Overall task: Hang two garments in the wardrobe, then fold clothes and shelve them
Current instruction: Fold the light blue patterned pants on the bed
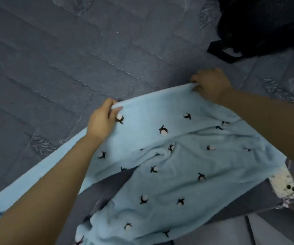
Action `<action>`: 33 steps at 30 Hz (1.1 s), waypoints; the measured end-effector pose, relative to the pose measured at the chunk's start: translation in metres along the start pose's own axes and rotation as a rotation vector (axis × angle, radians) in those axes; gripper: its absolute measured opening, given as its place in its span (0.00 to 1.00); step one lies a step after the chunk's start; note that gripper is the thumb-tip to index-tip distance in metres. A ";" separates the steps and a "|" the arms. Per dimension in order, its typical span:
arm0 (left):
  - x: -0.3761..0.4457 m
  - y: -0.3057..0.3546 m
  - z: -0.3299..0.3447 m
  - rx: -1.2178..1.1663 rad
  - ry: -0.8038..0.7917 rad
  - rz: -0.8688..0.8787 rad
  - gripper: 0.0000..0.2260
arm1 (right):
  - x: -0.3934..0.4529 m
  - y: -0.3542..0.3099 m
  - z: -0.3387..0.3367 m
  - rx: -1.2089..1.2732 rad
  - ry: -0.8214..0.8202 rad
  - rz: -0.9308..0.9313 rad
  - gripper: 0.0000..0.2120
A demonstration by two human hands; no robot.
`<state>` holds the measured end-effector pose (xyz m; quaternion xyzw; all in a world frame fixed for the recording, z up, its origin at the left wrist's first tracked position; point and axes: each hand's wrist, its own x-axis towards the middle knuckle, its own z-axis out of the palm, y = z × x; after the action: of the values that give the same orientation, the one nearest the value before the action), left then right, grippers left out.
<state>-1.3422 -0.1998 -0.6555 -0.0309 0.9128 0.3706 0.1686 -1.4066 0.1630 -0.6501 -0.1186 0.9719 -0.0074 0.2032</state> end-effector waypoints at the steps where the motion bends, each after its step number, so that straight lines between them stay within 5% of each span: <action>1: 0.016 0.008 -0.005 0.029 0.035 0.026 0.06 | 0.011 0.007 -0.008 0.019 0.078 0.029 0.13; 9: 0.090 0.024 0.012 0.456 0.137 0.010 0.13 | 0.060 0.007 -0.005 0.058 0.154 0.237 0.17; 12: 0.066 0.031 0.031 0.450 0.251 0.203 0.20 | 0.037 -0.028 0.018 0.114 0.241 0.118 0.25; 15: 0.031 0.031 0.062 0.488 0.106 0.466 0.20 | -0.002 -0.058 0.048 0.181 0.184 -0.018 0.25; 18: 0.017 0.014 0.086 0.681 -0.132 0.404 0.28 | -0.017 -0.034 0.068 0.124 0.070 0.025 0.29; 24: 0.036 0.002 0.096 0.731 -0.169 0.395 0.31 | 0.014 0.027 0.066 0.068 0.086 0.114 0.37; 28: 0.033 0.012 0.088 0.584 -0.240 0.373 0.30 | 0.009 0.006 0.066 0.173 0.097 0.233 0.32; 33: -0.001 0.028 0.049 -0.108 -0.204 0.156 0.16 | -0.037 -0.080 0.056 0.411 0.145 0.245 0.25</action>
<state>-1.3326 -0.1454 -0.6695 0.0691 0.8692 0.4327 0.2293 -1.3334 0.0955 -0.6823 0.0445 0.9691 -0.1890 0.1524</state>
